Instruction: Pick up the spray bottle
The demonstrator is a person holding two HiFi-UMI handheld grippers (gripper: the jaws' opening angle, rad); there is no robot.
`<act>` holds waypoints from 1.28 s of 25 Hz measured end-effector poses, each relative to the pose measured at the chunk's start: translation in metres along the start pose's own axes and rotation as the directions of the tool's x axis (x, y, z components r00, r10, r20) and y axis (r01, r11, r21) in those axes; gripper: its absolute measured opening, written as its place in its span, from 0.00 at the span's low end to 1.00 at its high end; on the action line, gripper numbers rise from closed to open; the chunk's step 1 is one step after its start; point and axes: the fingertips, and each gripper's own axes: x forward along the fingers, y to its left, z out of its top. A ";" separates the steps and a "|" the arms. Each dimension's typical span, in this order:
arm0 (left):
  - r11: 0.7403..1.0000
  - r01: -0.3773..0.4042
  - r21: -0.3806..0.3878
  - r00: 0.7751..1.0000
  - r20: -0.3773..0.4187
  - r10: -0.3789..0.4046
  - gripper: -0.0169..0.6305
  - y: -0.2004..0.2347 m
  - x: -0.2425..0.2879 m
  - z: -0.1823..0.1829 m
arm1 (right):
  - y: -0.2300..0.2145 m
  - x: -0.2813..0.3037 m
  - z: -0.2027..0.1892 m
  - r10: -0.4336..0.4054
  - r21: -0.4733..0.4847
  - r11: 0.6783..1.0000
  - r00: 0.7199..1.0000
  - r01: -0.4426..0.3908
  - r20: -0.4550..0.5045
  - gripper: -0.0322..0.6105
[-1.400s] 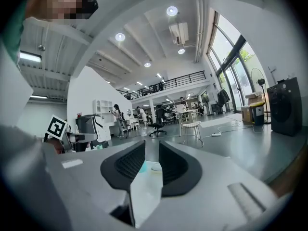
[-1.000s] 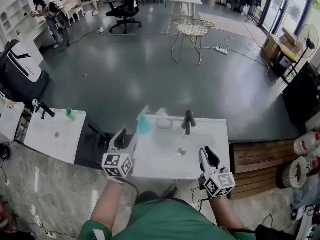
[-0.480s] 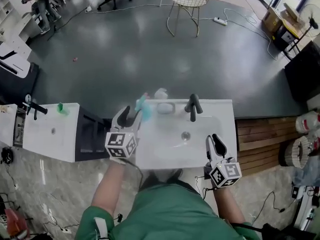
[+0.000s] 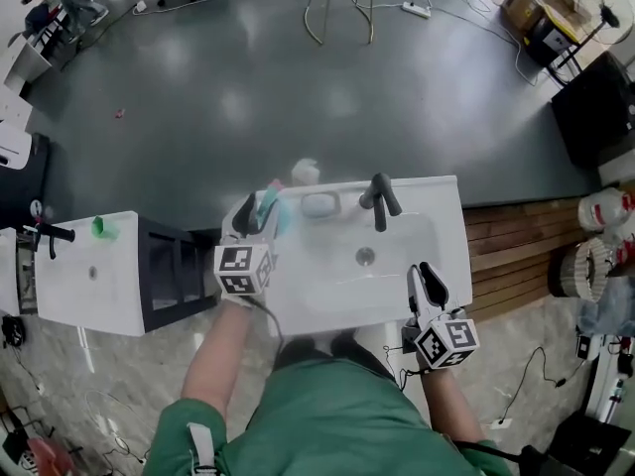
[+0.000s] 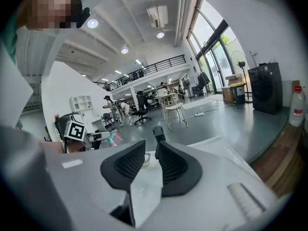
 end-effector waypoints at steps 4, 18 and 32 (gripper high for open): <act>1.000 0.015 0.017 1.000 -0.007 -0.014 0.31 0.004 0.012 -0.010 | -0.003 -0.002 -0.002 -0.028 0.007 1.000 1.000 0.028 -0.001 0.19; 0.999 -0.008 0.042 1.000 0.008 0.007 0.16 0.007 0.023 -0.016 | -0.004 -0.015 -0.005 -0.066 0.031 0.997 0.998 0.066 0.002 0.19; 0.999 -0.001 0.034 0.999 0.046 -0.001 0.15 -0.002 -0.011 0.000 | 0.013 -0.022 -0.003 -0.017 -0.004 1.000 1.000 0.017 0.006 0.19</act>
